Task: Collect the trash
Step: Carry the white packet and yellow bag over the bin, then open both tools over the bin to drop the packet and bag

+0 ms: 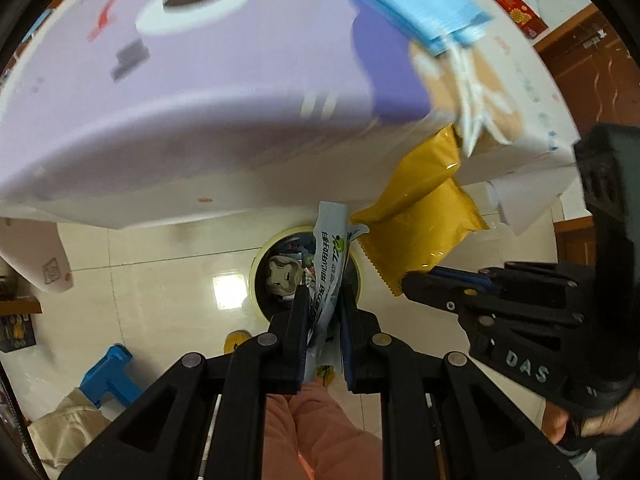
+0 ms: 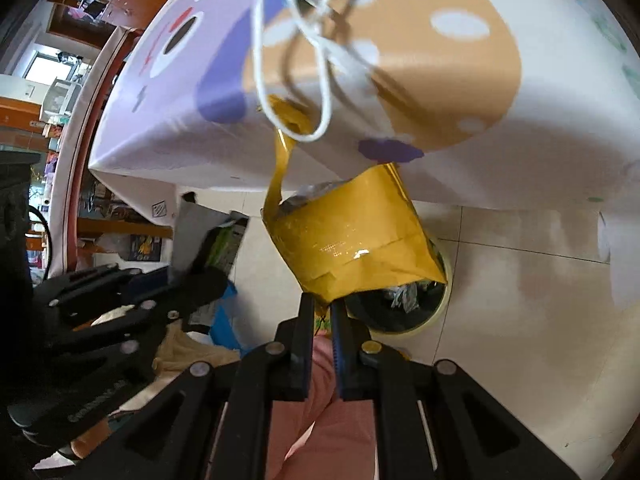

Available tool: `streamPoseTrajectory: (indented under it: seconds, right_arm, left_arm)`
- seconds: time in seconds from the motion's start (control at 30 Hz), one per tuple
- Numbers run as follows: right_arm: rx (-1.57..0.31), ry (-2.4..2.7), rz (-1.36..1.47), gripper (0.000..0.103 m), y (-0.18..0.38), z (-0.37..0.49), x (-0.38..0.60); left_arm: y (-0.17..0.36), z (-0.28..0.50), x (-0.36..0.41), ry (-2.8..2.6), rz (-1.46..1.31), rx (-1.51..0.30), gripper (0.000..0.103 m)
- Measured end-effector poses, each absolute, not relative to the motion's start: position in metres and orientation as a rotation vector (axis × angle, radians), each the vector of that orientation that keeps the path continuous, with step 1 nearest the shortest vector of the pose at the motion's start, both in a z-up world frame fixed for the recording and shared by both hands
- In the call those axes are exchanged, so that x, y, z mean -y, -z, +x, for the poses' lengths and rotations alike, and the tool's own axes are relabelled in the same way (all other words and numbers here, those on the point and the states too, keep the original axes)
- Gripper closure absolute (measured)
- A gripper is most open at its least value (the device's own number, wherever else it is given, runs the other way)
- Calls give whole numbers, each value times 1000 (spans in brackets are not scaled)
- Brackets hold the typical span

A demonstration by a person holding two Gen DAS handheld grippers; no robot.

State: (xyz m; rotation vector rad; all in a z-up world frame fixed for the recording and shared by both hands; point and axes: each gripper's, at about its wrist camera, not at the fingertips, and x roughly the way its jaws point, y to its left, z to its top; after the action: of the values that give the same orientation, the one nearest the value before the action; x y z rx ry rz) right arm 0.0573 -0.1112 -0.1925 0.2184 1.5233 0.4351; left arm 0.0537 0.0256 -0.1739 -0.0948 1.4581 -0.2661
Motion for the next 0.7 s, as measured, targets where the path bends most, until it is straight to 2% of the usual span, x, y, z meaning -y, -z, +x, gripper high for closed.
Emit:
streamPoseTrajectory:
  seconds: [0.33, 0.6, 0.7]
  right_arm:
    - [-1391, -366, 194, 95, 246, 29, 116]
    - [-1462, -322, 198, 95, 314, 6, 126]
    - [-1489, -297, 212, 95, 342, 1, 128]
  left_arm:
    - [249, 46, -16, 246, -132, -1483, 91]
    - [313, 37, -1, 269, -139, -1512, 88]
    - [330, 37, 0, 255, -140, -1510, 75]
